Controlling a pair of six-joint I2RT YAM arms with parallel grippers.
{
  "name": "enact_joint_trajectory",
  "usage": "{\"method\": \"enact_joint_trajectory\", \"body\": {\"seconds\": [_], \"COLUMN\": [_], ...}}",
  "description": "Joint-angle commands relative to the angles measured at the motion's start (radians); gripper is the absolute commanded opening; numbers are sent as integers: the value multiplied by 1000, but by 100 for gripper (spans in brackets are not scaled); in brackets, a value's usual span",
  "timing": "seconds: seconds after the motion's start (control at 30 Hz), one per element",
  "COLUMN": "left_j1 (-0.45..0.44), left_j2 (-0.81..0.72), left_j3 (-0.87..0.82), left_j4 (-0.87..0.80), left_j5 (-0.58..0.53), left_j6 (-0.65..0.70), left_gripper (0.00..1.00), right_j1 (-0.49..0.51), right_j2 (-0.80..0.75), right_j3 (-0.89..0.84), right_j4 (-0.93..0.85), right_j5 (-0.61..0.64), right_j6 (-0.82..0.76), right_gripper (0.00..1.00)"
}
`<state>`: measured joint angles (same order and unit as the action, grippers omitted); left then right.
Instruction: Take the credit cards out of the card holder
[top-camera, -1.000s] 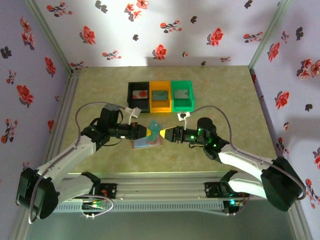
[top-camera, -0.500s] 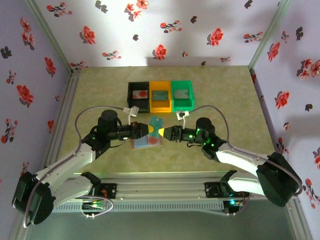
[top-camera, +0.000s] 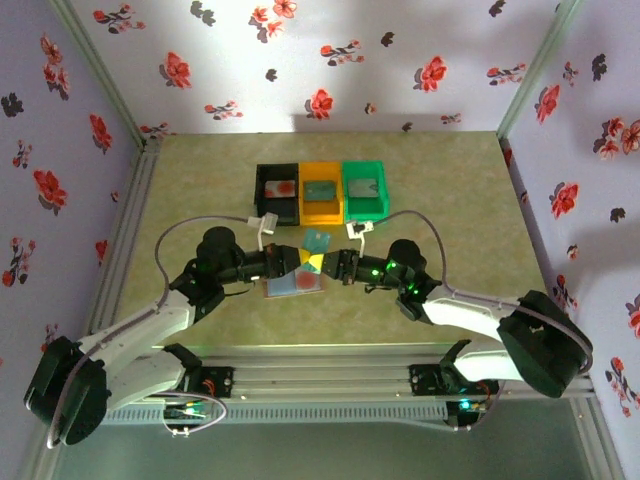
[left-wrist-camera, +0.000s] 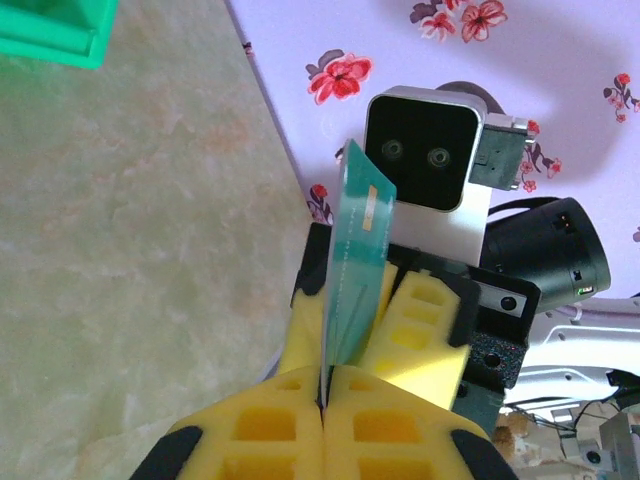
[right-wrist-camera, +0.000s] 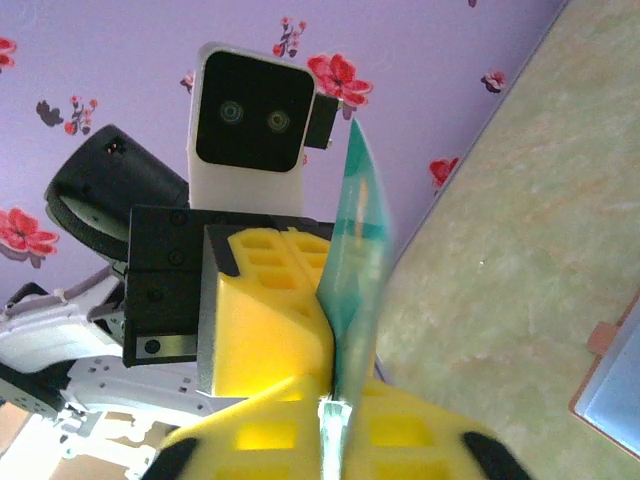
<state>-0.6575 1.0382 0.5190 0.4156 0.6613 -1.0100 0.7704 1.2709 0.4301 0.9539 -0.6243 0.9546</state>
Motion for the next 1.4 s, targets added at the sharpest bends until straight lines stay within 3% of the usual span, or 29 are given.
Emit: {"method": "enact_joint_trajectory", "body": {"seconds": [0.0,0.07,0.17,0.4,0.63,0.77,1.03,1.37], "left_j1": [-11,-8,17,100,102,100,79,62], "left_j2": [-15,-29,-62,-108,9,67,80,101], "left_j3": [-7,10,55,265,403,445,437,432], "left_j4": [27,-32,-174,-648,-883,-1035,-973,-927], "left_j5": [-14,-9,25,133,297,301,346,399], "left_j6": [5,38,115,419,601,723,697,678], "left_gripper": [14,31,48,67,69,69,67,49], "right_j1": [13,13,10,2,3,3,21,49], "right_j2": [-31,-62,-103,-112,-98,-103,-89,-62], "right_j3": [-8,-4,7,56,69,76,97,114], "right_j4": [1,-63,-173,-352,-352,-363,-378,-394], "right_j5": [12,20,7,-164,-291,-328,-379,-417], "right_j6": [-39,-74,-132,-217,-229,-239,-258,-277], "right_gripper": [0,0,0,0,0,0,0,0]}}
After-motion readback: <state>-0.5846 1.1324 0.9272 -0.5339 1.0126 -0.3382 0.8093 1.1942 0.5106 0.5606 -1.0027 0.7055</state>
